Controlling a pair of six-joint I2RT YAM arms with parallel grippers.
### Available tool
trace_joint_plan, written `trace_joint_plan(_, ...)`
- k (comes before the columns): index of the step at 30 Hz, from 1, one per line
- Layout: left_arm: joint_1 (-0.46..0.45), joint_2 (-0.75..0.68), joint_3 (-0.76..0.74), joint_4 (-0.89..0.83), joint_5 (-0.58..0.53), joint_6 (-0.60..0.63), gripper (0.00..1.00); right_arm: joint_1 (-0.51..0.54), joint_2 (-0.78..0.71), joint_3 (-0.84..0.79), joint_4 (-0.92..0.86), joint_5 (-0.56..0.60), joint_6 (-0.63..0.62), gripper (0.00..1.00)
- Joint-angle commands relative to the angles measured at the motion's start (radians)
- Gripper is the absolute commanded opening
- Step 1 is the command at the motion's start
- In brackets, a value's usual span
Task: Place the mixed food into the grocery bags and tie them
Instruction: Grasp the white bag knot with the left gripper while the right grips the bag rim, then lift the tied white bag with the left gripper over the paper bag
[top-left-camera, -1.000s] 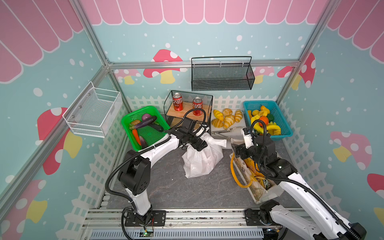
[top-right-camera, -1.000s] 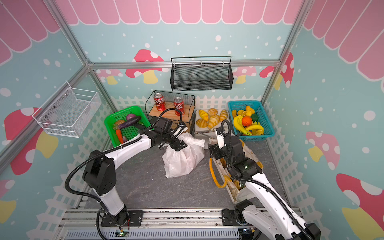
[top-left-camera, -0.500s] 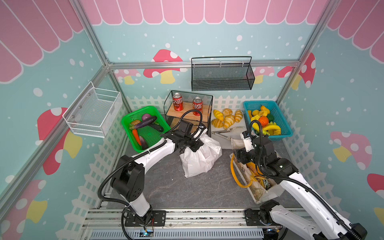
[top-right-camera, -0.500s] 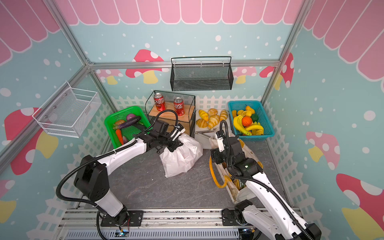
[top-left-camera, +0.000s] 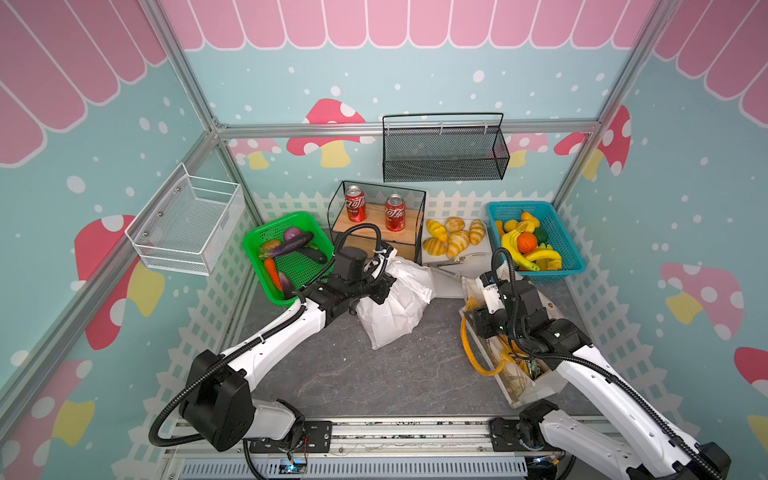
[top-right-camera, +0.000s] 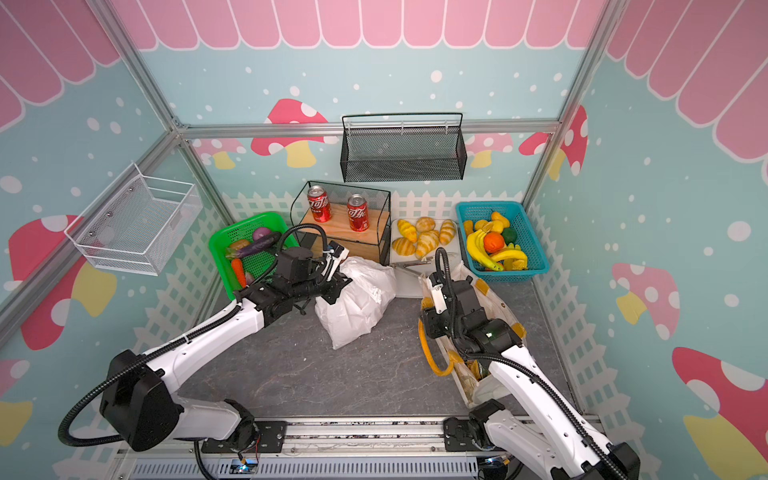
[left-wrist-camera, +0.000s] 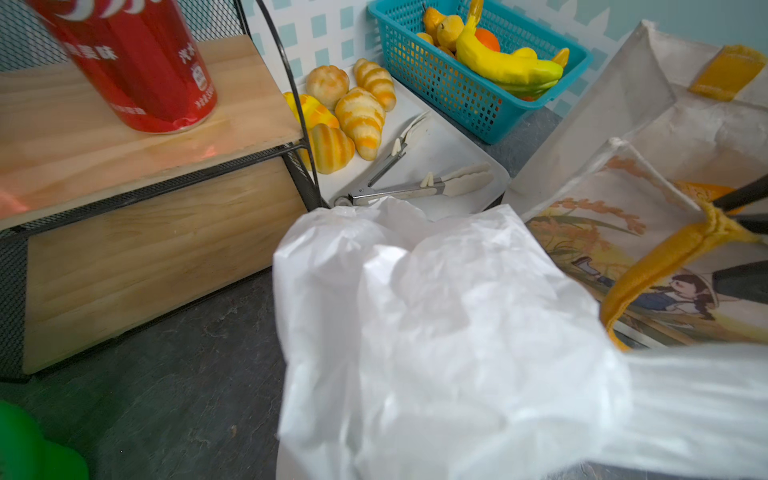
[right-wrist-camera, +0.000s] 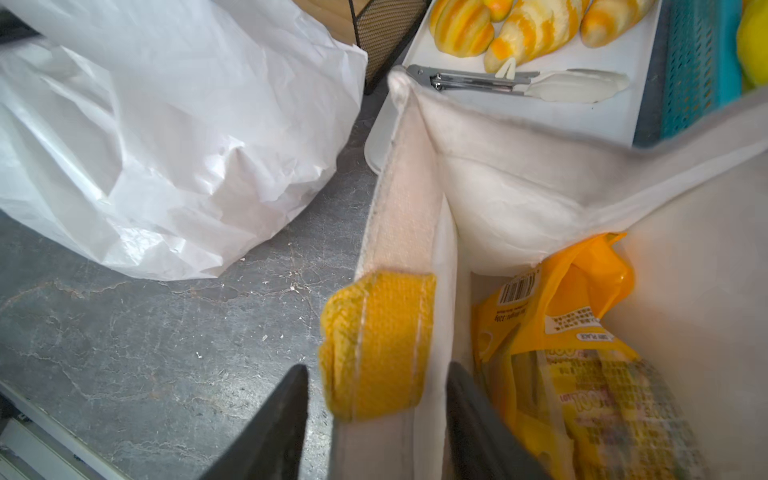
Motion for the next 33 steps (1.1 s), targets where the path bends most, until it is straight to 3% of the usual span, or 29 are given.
trace_joint_plan(1, 0.006, -0.075, -0.037, 0.074, -0.084, -0.052, 0.00, 0.007, -0.002, -0.009, 0.033, -0.021, 0.012, 0.33)
trace_joint_plan(4, 0.006, -0.126, -0.068, 0.102, -0.137, -0.069, 0.00, 0.012, -0.006, 0.006, 0.056, -0.061, 0.004, 0.15)
trace_joint_plan(9, 0.011, -0.177, -0.105, 0.125, -0.173, -0.080, 0.00, 0.029, 0.004, 0.012, 0.121, -0.146, 0.020, 0.00)
trace_joint_plan(19, 0.068, -0.240, -0.149, 0.135, -0.205, -0.120, 0.00, 0.154, 0.152, 0.080, 0.325, -0.213, 0.101, 0.00)
trace_joint_plan(24, 0.112, -0.269, -0.166, 0.132, -0.318, -0.166, 0.00, 0.231, 0.271, 0.108, 0.496, -0.239, 0.189, 0.00)
trace_joint_plan(29, 0.147, -0.310, -0.159, 0.126, -0.426, -0.208, 0.00, 0.291, 0.394, 0.170, 0.617, -0.251, 0.224, 0.09)
trace_joint_plan(33, 0.147, -0.380, -0.137, 0.122, -0.450, -0.263, 0.00, 0.301, 0.437, 0.232, 0.616, -0.277, 0.167, 0.29)
